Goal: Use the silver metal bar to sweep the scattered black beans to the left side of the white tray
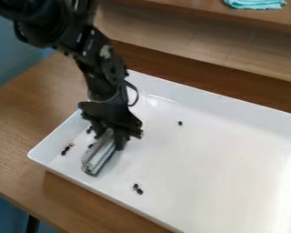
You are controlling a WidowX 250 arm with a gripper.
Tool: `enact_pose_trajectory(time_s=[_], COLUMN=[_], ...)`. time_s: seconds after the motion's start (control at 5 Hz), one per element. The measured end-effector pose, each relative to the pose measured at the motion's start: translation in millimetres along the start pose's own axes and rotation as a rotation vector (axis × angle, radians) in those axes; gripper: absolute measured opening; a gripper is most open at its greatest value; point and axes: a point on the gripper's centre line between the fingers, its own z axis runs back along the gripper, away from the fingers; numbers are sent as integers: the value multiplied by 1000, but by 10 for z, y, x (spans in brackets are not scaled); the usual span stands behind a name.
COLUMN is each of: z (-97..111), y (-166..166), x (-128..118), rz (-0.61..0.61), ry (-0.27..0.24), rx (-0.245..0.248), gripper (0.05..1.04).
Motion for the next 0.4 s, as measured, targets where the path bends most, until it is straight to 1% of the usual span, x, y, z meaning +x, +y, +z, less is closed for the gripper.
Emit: enact_pose_trajectory(time_s=[0.2,0.4], z=[-16,-19], y=[123,262], x=[11,45], rz=[-4,1], ry=[-26,-37], rx=[12,23], gripper=[405,406])
